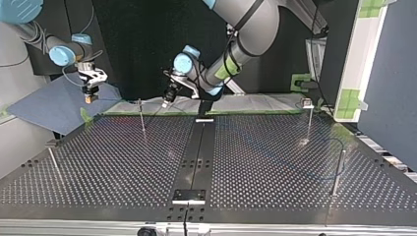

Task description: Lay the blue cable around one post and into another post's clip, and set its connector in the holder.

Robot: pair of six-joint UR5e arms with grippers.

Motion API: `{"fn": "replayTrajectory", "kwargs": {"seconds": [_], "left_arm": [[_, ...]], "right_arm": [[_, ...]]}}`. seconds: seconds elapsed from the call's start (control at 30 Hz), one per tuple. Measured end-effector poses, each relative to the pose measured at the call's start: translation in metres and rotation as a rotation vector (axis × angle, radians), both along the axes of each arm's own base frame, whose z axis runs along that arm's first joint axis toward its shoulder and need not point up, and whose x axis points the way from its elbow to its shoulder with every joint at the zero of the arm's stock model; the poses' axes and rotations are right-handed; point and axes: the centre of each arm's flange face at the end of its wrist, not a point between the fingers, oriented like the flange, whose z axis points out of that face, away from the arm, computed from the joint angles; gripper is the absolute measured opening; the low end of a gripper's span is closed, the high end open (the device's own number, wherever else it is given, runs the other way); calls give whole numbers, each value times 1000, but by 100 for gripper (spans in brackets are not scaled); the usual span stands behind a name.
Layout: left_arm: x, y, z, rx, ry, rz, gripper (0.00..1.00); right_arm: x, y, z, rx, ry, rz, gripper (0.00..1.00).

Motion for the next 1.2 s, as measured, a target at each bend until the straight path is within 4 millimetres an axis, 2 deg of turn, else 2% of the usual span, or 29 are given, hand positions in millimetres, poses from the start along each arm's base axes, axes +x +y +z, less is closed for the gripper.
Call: {"fn": "replayTrajectory", "kwargs": {"seconds": [0.3, 0.33, 0.37, 0.4, 0.47, 0.5, 0.53, 0.57, 0.6, 0.63, 0.67, 0.73, 1.2], "left_arm": [[4, -4, -1, -6, -6, -3, 0], [4, -4, -1, -7, -7, -3, 2], [4, -4, -1, -7, -7, -3, 10], [4, -5, -1, -7, -7, -5, 10], [4, -5, 0, -7, -7, -12, 35], [3, -6, 0, -6, -6, -18, 35], [2, -7, -1, -5, -5, -21, 48], [2, -7, -1, -4, -5, -23, 66], [1, -8, -1, -3, -4, -25, 66], [0, -8, -1, -2, -4, -27, 84], [-1, -9, -1, 1, -4, -27, 96], [-3, -11, 0, 9, -9, -27, 100], [-19, -22, 6, 126, -41, -52, 100]], "right_arm": [[-1, -2, 1, -8, 1, -1, 0], [-1, -2, 1, -9, 1, -1, 0], [-1, -2, 1, -10, 1, 0, 0], [-1, -2, 1, -10, 1, 0, 0], [0, -2, 1, -11, 2, 2, 0], [0, -2, 1, -11, 2, 2, 0], [0, -2, 1, -11, 2, 3, 0], [0, -2, 1, -11, 2, 3, 0], [0, -2, 1, -11, 2, 3, 0], [0, -2, 0, -11, 2, 4, 0], [1, -2, 0, -10, 2, 4, 0], [1, -2, 0, -10, 2, 5, 0], [7, -1, 0, -20, 6, 30, 0]]}}
